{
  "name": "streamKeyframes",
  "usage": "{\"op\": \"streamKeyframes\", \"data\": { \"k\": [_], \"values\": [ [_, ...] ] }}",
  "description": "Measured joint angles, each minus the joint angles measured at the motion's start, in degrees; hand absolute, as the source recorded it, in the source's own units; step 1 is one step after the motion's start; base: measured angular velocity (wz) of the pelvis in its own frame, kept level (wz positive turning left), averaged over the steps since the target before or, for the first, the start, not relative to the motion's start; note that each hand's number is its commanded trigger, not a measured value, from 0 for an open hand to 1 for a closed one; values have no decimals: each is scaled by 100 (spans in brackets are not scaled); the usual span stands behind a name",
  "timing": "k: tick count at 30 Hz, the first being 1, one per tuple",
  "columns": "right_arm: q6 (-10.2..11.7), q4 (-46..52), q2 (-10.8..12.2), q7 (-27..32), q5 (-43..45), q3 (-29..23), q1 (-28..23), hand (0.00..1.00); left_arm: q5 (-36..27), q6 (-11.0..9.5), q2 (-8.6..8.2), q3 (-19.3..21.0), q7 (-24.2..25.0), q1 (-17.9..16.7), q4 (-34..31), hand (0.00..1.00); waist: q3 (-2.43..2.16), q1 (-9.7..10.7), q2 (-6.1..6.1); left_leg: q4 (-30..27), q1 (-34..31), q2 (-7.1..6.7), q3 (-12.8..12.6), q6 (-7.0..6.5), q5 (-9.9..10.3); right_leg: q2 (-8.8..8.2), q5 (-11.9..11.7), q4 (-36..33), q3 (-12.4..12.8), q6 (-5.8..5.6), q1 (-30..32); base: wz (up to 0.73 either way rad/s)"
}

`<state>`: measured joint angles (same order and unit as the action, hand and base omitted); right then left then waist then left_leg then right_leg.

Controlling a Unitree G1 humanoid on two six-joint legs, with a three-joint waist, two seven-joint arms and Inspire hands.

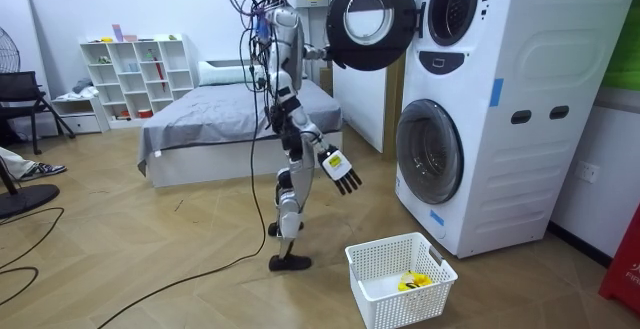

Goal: Pick clothes from washing machine

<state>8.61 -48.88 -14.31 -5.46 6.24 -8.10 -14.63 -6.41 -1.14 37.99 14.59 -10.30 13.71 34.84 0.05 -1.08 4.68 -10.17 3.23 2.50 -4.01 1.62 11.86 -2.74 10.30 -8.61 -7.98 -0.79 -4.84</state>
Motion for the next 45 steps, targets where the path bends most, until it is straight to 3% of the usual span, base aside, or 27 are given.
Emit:
{"op": "streamKeyframes", "data": {
  "k": [4,6,8,9,12,14,17,21,23,25,26,28,32,34,35,38,40,43,45],
  "values": [
    [-11,252,7,-193,221,1,0,0,861,157,5,-121,-102,9,-1092,0,4,-115,-31,-202,-241,-32,207,-11,-4,-16,-68,1,-7,-82,4,41],
    [-16,259,11,-271,323,10,76,0,1003,166,5,-191,-216,90,-1751,0,17,-112,-45,-226,-280,-58,283,-45,-25,-34,-83,2,-13,-83,-10,30],
    [-11,242,10,-295,336,68,236,0,1024,67,15,-254,-398,498,-2528,0,64,-109,-62,-201,-279,-106,285,-83,-53,-76,-82,4,-97,-84,-11,-3],
    [7,228,10,-290,316,70,262,0,1045,-30,4,-238,-379,511,-2769,0,92,-111,-38,-197,-278,-116,276,-90,-59,-87,-81,8,-93,-85,-7,0],
    [-90,195,-23,-320,310,287,260,0,1114,-182,-14,-715,-403,652,-3844,0,97,-89,-47,-109,-285,-198,306,-135,-172,-171,-57,8,-100,-124,0,9],
    [-112,200,-23,-351,304,441,239,0,1242,-190,-63,-1044,-275,794,-4025,0,98,-45,-33,-90,-262,-222,264,-141,-191,-192,-48,6,-61,-139,8,-12],
    [-254,202,-21,-346,169,705,223,0,1171,-186,-382,-1340,5,917,-4212,0,73,244,-7,-25,-271,-241,221,-153,-240,-215,-44,-16,-31,-147,73,-8],
    [-259,198,-59,-347,46,912,244,0,1171,-187,-679,-1801,371,906,-4472,0,47,407,-29,13,-291,-235,134,-155,-251,-218,-44,-44,45,-148,183,-12],
    [-278,173,-68,-360,-62,1095,284,0,1218,-190,-1067,-2260,689,868,-4602,0,44,460,-125,13,-270,-231,64,-156,-252,-223,-44,-45,47,-148,192,-18],
    [-302,177,-60,-410,-149,1265,320,0,1245,-189,-1264,-2526,957,846,-4612,0,14,483,-236,14,-256,-213,-23,-156,-252,-223,-45,-25,-16,-147,194,-17],
    [-311,176,-64,-408,-161,1333,347,0,1212,-189,-1286,-2643,1029,816,-4612,0,4,514,-261,17,-249,-209,-34,-156,-252,-224,-46,-25,-46,-146,183,-15],
    [-320,158,-69,-389,-173,1514,495,0,1219,-179,-1404,-3204,1360,577,-4616,0,-10,646,-280,55,-207,-205,-37,-155,-251,-229,-49,-42,-103,-143,145,-4],
    [-321,-37,-53,-362,-267,1899,806,0,1082,-172,-1822,-4130,1849,447,-4613,0,0,848,-296,75,-203,-212,-39,-155,-251,-237,-49,-15,-107,-143,128,2],
    [-319,-259,38,-309,-380,2193,1051,0,1025,-175,-2144,-4674,2059,449,-4613,0,15,1004,-318,86,-158,-208,-24,-155,-251,-237,-49,-7,-150,-143,74,7],
    [-319,-294,70,-287,-429,2332,1142,0,918,-178,-2307,-4900,2172,466,-4613,0,44,1056,-362,86,-161,-203,-40,-155,-251,-234,-49,-7,-151,-143,81,-5],
    [-318,-409,135,-282,-515,2615,1336,0,680,-180,-2654,-5311,2407,551,-4587,0,62,1177,-391,85,-170,-200,-51,-155,-251,-230,-49,-4,-149,-143,92,-1],
    [-317,-643,295,-260,-518,2699,1513,0,679,-180,-2991,-5665,2641,635,-4506,0,84,1319,-424,93,-170,-200,-67,-155,-251,-230,-49,-1,-139,-144,100,0],
    [-322,-682,386,-214,-590,2707,1562,0,709,-210,-3247,-5988,2840,634,-4221,0,101,1356,-452,97,-142,-198,-150,-155,-251,-222,-48,-1,-9,-144,134,-18],
    [-323,-680,376,-194,-712,2698,1562,0,716,-211,-3253,-6100,2917,610,-3911,0,111,1397,-467,97,-153,-197,-152,-155,-251,-220,-48,-6,17,-144,171,-15]
  ]
}}
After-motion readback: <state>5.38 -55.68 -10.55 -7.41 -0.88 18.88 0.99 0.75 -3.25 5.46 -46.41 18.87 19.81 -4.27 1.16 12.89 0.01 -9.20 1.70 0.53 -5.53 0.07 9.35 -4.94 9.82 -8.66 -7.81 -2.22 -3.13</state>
